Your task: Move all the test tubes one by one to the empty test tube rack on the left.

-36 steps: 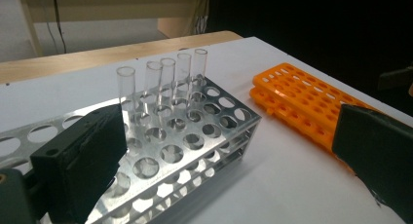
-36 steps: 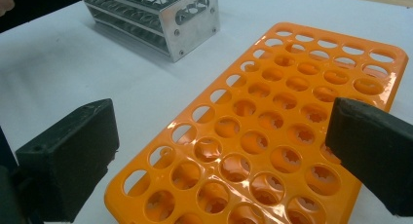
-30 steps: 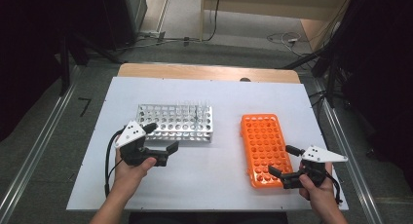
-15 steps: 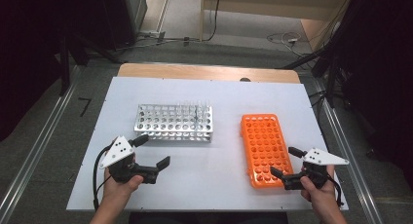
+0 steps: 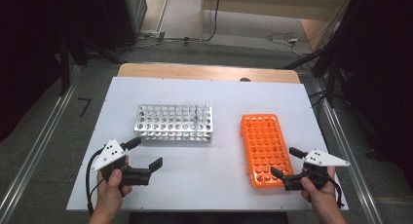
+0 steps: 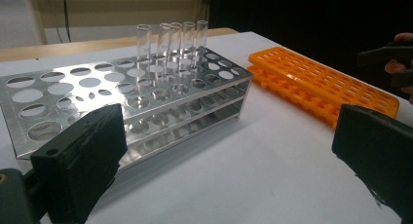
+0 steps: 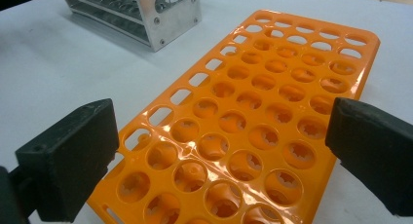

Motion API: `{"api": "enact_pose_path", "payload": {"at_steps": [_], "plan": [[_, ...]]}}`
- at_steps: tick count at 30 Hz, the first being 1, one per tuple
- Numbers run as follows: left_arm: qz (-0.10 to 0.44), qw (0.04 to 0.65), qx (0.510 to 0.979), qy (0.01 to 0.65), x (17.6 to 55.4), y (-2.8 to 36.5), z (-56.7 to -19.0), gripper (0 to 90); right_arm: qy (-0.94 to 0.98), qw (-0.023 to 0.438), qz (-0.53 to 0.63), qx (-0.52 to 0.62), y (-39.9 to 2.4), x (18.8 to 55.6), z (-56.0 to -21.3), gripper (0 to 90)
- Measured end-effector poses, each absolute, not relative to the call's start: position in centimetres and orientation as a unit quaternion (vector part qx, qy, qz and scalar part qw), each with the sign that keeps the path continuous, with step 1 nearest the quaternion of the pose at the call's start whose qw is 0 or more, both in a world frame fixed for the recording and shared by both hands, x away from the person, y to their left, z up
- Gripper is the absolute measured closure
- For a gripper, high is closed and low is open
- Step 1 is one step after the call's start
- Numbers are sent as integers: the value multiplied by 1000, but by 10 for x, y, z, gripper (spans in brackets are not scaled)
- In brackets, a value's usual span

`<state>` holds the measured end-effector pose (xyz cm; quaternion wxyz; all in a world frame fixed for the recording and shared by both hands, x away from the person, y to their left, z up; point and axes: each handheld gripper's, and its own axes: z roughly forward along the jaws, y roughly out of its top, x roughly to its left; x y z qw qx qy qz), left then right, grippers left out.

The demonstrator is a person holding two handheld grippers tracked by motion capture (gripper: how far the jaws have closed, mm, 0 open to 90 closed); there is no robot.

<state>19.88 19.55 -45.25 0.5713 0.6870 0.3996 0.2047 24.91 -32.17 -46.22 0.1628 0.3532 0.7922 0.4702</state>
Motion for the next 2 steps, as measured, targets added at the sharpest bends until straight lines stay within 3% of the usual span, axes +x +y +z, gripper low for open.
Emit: {"api": "enact_pose_path", "payload": {"at_steps": [2], "plan": [[205, 570, 688, 399, 199, 195, -453, 0, 792, 163, 470, 353, -322, 249, -462, 0]]}}
